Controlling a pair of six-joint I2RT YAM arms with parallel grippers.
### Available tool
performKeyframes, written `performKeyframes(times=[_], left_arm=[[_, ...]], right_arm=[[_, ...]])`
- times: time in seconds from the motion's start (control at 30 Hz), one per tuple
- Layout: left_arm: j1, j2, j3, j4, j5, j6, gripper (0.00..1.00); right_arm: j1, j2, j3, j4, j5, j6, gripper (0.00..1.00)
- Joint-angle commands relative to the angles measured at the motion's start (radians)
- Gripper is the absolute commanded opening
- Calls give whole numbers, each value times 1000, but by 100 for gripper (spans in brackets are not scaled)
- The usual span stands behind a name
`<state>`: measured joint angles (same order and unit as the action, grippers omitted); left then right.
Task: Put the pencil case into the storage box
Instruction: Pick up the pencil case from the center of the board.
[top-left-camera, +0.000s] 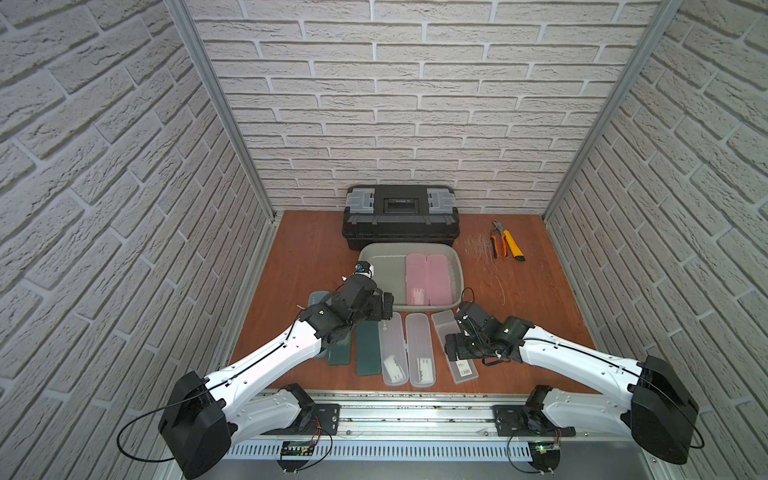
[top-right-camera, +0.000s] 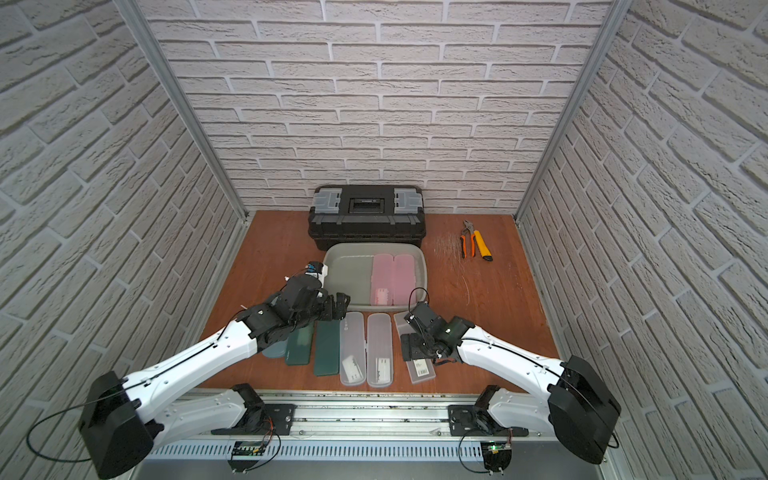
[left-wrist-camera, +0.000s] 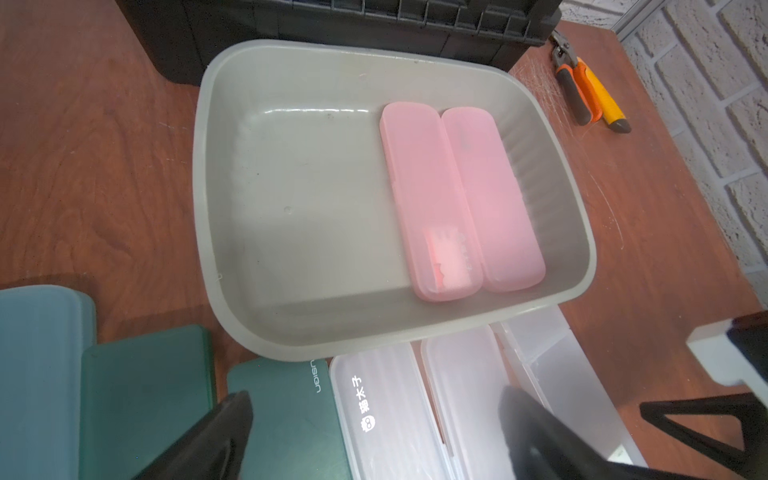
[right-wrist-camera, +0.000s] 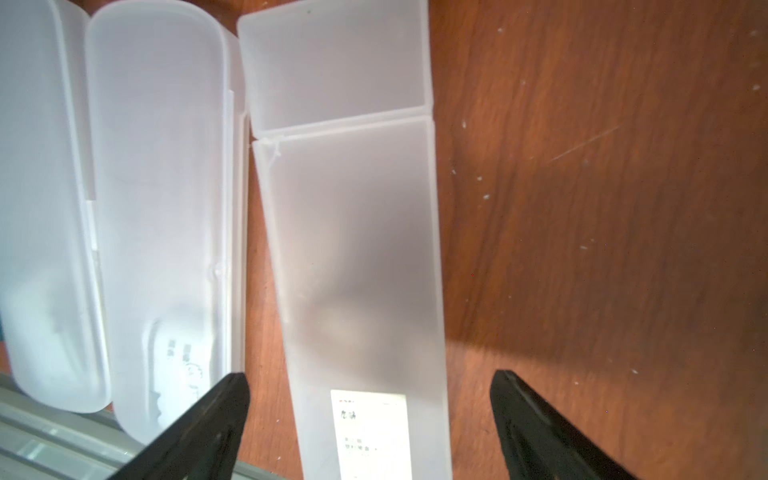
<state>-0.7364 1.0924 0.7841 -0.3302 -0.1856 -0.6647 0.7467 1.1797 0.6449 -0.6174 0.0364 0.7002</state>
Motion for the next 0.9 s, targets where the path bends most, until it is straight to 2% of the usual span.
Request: performKeyframes(times=[0.0, 0.3, 0.57, 0.87], left_arm=[[-5, -50, -12, 10, -49, 17, 99], [-5, -129, -53, -29, -84, 4, 99], [-5, -109, -46, -20, -71, -7, 98], [-22, -67, 11, -26, -48, 4, 98]], right_arm=[[16, -1, -39, 29, -44, 5, 96], [53, 62, -40, 24, -9, -2, 96], [96, 153, -17, -7, 51, 37, 93], [135, 197, -32, -13, 101, 87, 82]])
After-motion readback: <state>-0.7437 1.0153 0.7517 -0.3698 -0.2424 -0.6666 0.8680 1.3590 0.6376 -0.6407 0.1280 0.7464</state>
